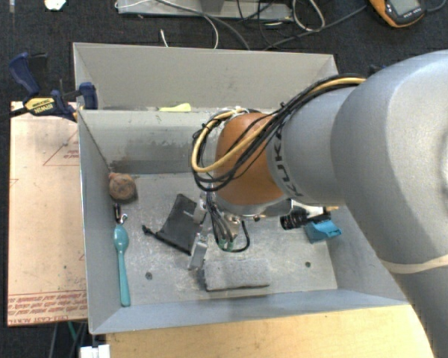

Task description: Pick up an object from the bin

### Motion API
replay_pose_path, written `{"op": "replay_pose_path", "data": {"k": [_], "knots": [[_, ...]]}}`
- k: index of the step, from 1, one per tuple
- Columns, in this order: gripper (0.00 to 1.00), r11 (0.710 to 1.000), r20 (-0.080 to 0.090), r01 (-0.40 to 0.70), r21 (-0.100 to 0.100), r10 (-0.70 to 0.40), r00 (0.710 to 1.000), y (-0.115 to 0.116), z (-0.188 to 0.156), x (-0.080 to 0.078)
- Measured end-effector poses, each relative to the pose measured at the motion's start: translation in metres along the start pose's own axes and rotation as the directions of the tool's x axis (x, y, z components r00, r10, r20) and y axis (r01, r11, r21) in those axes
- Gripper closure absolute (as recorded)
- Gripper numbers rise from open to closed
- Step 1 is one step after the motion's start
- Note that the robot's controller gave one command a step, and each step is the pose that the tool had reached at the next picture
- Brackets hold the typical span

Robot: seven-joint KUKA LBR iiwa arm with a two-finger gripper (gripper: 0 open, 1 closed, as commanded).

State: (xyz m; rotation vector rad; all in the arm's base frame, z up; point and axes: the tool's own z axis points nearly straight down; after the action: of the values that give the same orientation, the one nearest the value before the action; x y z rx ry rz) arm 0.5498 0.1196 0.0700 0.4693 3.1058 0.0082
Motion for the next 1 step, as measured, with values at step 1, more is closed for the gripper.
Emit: {"op": "replay_pose_path", "data": {"k": [1], "knots": [[0.00,0.992,0.007,0.130,-0.002,-0.130,0.992,-0.0009,0.0000,-0.0096]]}}
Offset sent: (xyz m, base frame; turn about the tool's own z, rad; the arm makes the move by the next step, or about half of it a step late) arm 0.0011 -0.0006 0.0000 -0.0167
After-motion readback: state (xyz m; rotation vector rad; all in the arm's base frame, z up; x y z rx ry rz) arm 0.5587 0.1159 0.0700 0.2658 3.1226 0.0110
